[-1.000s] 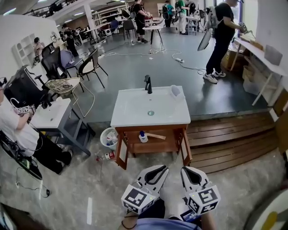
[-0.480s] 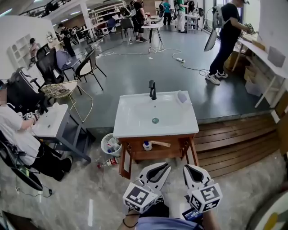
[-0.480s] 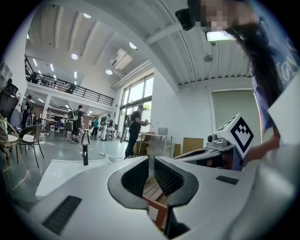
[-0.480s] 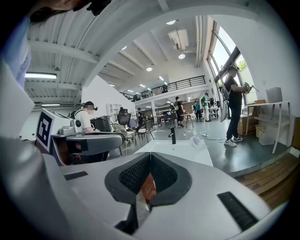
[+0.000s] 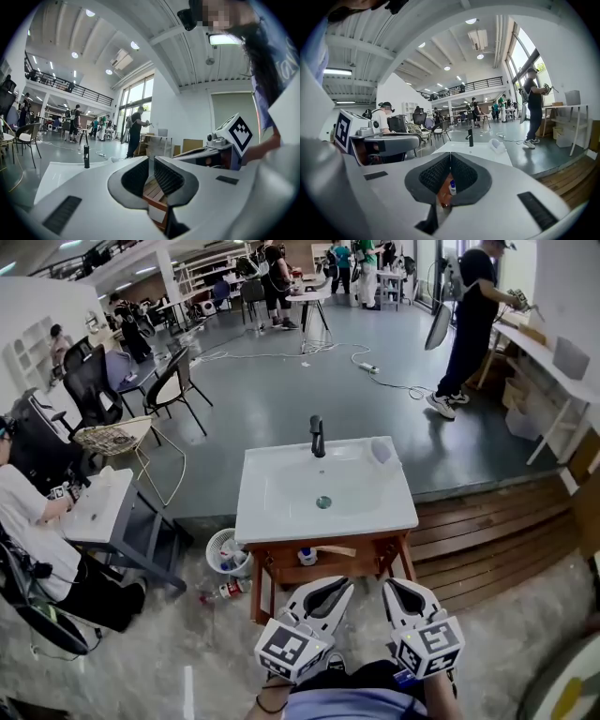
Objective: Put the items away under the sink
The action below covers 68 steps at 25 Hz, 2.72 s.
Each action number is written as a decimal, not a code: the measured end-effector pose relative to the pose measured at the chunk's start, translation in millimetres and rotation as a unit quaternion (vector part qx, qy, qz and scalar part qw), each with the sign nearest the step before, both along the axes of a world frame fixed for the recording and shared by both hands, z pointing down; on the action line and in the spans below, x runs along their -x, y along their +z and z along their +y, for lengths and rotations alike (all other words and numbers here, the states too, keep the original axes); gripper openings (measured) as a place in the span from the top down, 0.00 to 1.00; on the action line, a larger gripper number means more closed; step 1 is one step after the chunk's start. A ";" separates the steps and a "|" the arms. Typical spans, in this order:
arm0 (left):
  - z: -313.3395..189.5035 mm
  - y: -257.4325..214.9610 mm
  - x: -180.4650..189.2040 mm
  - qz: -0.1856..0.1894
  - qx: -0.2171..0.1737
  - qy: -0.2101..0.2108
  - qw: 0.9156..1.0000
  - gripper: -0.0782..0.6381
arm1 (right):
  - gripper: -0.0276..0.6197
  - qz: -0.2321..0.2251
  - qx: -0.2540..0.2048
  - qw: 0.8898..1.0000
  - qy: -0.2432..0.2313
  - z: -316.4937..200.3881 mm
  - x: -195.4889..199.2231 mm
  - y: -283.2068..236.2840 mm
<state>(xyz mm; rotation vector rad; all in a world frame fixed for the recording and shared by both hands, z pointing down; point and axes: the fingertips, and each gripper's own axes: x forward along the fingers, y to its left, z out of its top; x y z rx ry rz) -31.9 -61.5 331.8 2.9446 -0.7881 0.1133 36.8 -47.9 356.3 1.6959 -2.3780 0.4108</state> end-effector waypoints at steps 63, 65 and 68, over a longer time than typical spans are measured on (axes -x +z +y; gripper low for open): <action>-292.5 94.0 -159.6 -0.088 0.106 -0.035 0.990 0.84 | 0.46 0.069 0.079 0.988 -0.110 -437.9 -208.0 139.4; -297.0 96.8 -157.8 -0.092 0.108 -0.038 0.989 0.84 | 0.42 0.077 0.092 0.987 -0.109 -449.2 -209.6 154.5; -303.9 101.3 -154.0 -0.095 0.113 -0.048 0.988 0.84 | 0.37 0.089 0.117 0.983 -0.111 -463.8 -210.4 179.0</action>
